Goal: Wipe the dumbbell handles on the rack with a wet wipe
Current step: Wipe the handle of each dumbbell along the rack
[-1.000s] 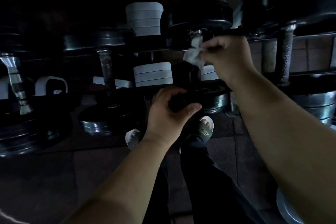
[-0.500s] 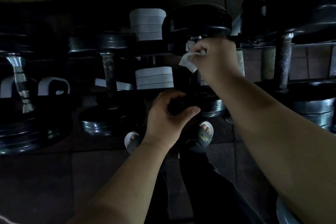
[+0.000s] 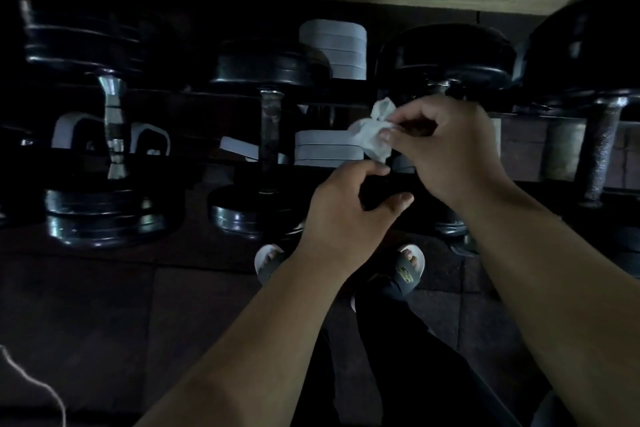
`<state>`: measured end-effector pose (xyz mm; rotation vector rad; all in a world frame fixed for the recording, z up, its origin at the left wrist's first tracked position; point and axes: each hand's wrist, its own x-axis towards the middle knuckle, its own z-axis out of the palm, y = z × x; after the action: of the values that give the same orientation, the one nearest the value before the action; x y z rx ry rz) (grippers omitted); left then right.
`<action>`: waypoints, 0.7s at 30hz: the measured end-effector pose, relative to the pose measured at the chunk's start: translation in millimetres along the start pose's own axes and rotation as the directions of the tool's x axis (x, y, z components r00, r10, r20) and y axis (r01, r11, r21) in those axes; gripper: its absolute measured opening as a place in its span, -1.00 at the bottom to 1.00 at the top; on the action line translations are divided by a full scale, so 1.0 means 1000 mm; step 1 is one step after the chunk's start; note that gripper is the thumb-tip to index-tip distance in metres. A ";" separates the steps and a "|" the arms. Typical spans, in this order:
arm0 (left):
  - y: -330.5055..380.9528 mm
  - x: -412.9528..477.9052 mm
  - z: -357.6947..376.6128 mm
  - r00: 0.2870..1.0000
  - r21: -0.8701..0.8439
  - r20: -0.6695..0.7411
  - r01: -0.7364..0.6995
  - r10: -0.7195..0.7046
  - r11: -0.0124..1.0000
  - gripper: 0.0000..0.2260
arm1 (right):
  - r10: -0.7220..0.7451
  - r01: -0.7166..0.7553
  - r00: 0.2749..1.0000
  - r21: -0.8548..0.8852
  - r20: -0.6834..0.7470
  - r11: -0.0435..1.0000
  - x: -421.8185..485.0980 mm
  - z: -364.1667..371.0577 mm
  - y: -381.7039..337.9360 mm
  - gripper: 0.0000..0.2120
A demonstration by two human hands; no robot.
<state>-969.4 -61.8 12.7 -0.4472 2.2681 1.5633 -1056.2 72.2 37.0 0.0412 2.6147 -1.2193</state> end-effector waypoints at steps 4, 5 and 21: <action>-0.005 -0.017 -0.039 0.986 0.013 -0.161 -0.047 0.049 0.999 -0.74 | -0.015 0.009 0.998 0.102 0.060 0.995 0.005 0.031 -0.023 -0.91; -0.009 -0.021 -0.049 0.977 0.011 -0.207 -0.051 0.052 0.999 -0.75 | -0.018 0.011 0.997 0.105 0.070 0.994 0.007 0.040 -0.026 -0.91; -0.082 -0.031 -0.107 0.942 0.271 -0.337 0.097 0.000 0.958 -0.41 | -0.368 0.362 0.926 -0.082 -0.080 0.929 0.018 0.145 -0.031 -0.92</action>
<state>-916.3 -188.5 -6.0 -0.7274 2.6599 1.1790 -1046.2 -58.9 -33.3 -0.4311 2.8301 -1.2671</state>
